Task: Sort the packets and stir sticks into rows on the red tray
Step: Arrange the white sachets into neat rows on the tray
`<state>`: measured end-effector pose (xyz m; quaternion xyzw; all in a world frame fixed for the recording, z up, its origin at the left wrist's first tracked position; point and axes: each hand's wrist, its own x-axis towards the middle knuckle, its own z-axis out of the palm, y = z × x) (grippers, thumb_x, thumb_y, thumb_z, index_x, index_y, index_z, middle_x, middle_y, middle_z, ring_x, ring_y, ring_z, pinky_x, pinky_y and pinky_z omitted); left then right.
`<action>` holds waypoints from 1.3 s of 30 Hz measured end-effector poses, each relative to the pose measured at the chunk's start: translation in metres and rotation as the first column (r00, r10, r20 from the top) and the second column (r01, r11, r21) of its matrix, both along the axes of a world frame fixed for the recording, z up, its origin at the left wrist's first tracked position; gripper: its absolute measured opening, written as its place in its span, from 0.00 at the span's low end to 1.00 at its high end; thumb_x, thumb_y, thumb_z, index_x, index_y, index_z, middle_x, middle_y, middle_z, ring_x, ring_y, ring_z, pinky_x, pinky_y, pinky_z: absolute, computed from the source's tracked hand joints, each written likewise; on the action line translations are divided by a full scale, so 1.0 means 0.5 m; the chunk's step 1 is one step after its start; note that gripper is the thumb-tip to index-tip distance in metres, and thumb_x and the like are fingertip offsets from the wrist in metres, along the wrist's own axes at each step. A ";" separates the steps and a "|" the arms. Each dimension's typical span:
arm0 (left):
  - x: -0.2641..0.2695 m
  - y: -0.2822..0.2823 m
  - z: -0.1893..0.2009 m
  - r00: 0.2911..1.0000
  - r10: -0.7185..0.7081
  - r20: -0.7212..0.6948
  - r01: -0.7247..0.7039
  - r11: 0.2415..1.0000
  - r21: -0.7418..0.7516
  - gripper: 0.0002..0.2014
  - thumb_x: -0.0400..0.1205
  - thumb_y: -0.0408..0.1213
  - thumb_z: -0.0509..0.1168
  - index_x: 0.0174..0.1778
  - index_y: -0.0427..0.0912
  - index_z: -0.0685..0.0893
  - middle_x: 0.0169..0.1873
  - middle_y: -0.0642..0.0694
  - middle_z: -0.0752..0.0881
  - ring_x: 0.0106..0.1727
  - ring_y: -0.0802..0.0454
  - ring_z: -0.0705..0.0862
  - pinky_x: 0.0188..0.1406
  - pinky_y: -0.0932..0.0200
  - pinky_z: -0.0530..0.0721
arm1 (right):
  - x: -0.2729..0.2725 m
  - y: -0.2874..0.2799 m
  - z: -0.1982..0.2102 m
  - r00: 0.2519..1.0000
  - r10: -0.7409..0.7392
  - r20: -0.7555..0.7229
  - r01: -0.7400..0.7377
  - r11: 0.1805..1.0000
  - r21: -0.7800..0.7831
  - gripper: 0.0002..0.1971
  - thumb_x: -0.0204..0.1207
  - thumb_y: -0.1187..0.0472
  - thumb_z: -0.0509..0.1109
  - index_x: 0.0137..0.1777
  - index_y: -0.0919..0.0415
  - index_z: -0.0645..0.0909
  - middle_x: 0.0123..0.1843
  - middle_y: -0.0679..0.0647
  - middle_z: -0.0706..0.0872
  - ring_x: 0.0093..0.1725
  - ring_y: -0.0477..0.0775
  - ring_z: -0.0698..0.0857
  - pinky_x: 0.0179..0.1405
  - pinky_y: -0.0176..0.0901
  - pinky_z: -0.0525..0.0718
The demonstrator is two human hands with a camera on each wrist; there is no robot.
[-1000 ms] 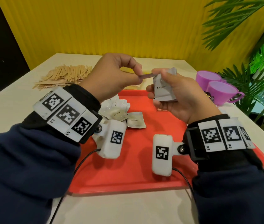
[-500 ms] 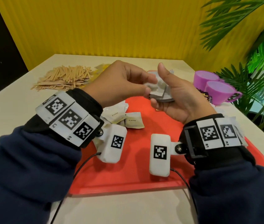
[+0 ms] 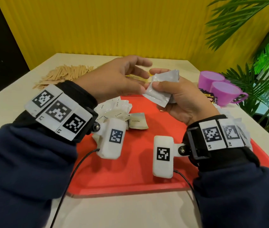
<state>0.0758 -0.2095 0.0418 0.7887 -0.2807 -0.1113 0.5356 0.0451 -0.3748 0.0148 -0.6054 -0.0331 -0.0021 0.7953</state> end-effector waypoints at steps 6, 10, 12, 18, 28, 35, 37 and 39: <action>0.004 0.030 -0.001 0.999 0.010 0.047 -0.043 0.644 0.764 0.09 0.72 0.46 0.74 0.46 0.56 0.83 0.44 0.53 0.87 0.36 0.65 0.86 0.36 0.65 0.84 | 0.004 -0.005 0.002 0.998 -0.069 0.009 0.069 0.998 0.006 0.15 0.77 0.73 0.59 0.49 0.54 0.80 0.38 0.56 0.77 0.31 0.51 0.78 0.26 0.38 0.77; -0.003 0.006 -0.024 1.000 0.012 0.022 -0.025 0.462 0.886 0.13 0.71 0.46 0.76 0.49 0.53 0.83 0.47 0.51 0.86 0.46 0.53 0.85 0.40 0.60 0.84 | -0.002 -0.005 0.008 0.999 -0.045 -0.014 0.046 0.994 0.095 0.15 0.78 0.75 0.55 0.51 0.56 0.77 0.38 0.58 0.75 0.34 0.55 0.81 0.25 0.42 0.84; -0.005 -0.006 -0.031 0.998 0.013 0.064 -0.063 0.406 0.911 0.15 0.72 0.46 0.75 0.54 0.51 0.83 0.50 0.52 0.84 0.47 0.53 0.83 0.39 0.63 0.80 | -0.004 -0.007 0.011 0.999 -0.039 -0.026 0.041 0.995 0.091 0.15 0.78 0.76 0.55 0.51 0.56 0.77 0.40 0.59 0.75 0.36 0.56 0.83 0.23 0.41 0.84; -0.008 -0.005 -0.028 0.994 -0.017 0.112 -0.100 0.326 0.940 0.11 0.81 0.46 0.64 0.57 0.51 0.82 0.44 0.56 0.78 0.34 0.62 0.72 0.29 0.68 0.69 | -0.002 -0.007 0.010 0.997 -0.066 -0.028 0.068 0.994 0.081 0.18 0.76 0.78 0.55 0.52 0.55 0.77 0.42 0.58 0.76 0.36 0.55 0.84 0.21 0.36 0.80; 0.005 -0.010 -0.037 0.993 -0.117 0.021 0.012 0.275 0.961 0.16 0.84 0.43 0.58 0.66 0.47 0.81 0.56 0.50 0.82 0.44 0.55 0.77 0.39 0.65 0.72 | 0.002 -0.005 0.007 0.994 -0.102 -0.025 0.104 0.988 0.115 0.19 0.75 0.81 0.52 0.54 0.61 0.75 0.35 0.59 0.74 0.29 0.53 0.77 0.21 0.34 0.79; 0.022 0.027 -0.010 0.961 0.115 0.250 -0.260 0.678 0.688 0.13 0.82 0.37 0.63 0.61 0.51 0.84 0.53 0.53 0.84 0.47 0.56 0.79 0.51 0.60 0.71 | 0.003 -0.005 0.004 0.994 -0.081 -0.073 0.085 0.995 0.054 0.21 0.74 0.81 0.53 0.59 0.61 0.74 0.37 0.61 0.80 0.33 0.54 0.81 0.23 0.34 0.81; 0.026 0.034 -0.002 0.933 0.225 0.280 -0.343 0.789 0.509 0.09 0.79 0.32 0.66 0.49 0.50 0.88 0.43 0.52 0.84 0.45 0.54 0.79 0.43 0.60 0.73 | 0.003 -0.005 0.004 0.994 -0.064 -0.090 0.068 0.997 0.044 0.20 0.74 0.80 0.53 0.57 0.60 0.75 0.35 0.60 0.80 0.36 0.57 0.85 0.23 0.34 0.82; 0.027 0.037 0.000 0.936 0.280 0.213 -0.342 0.867 0.364 0.08 0.77 0.29 0.68 0.39 0.48 0.87 0.34 0.49 0.84 0.37 0.53 0.79 0.35 0.62 0.78 | 0.001 -0.004 0.004 0.995 -0.037 -0.092 0.039 0.999 0.028 0.20 0.74 0.79 0.53 0.56 0.59 0.76 0.33 0.59 0.79 0.36 0.57 0.86 0.23 0.34 0.82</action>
